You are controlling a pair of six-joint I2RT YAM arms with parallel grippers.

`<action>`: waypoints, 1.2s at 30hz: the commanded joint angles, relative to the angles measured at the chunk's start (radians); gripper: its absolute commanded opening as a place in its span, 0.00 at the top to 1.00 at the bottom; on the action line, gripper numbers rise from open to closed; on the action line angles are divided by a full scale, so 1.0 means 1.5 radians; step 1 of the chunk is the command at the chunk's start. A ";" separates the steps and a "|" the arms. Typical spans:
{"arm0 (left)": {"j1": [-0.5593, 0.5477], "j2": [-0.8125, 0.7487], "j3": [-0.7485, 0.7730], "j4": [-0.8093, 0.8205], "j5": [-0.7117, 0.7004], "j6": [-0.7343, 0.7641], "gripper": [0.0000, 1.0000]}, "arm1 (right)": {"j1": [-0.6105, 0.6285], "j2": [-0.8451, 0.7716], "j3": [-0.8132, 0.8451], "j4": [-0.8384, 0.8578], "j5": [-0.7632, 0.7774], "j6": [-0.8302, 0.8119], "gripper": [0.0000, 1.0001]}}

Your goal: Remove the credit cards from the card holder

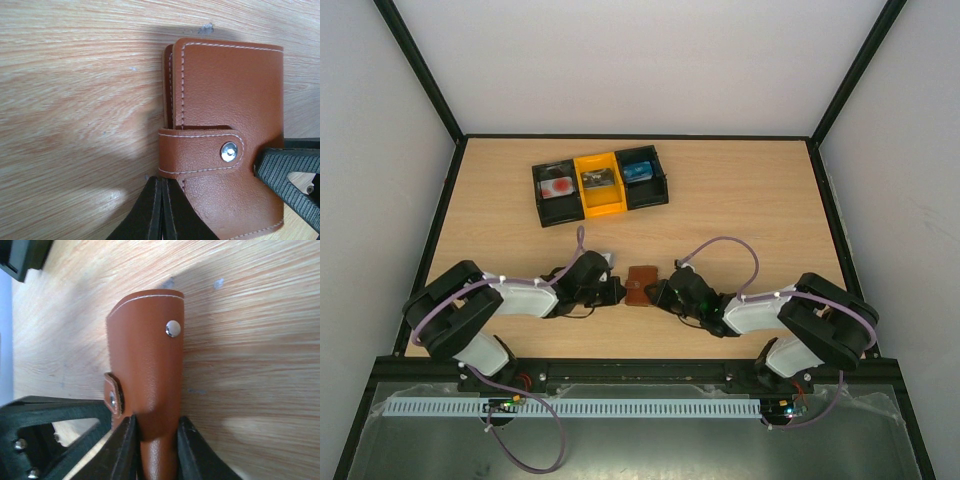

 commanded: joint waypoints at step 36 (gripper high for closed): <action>-0.024 -0.104 0.027 -0.149 0.045 0.047 0.47 | 0.085 -0.050 0.043 -0.062 -0.014 0.016 0.89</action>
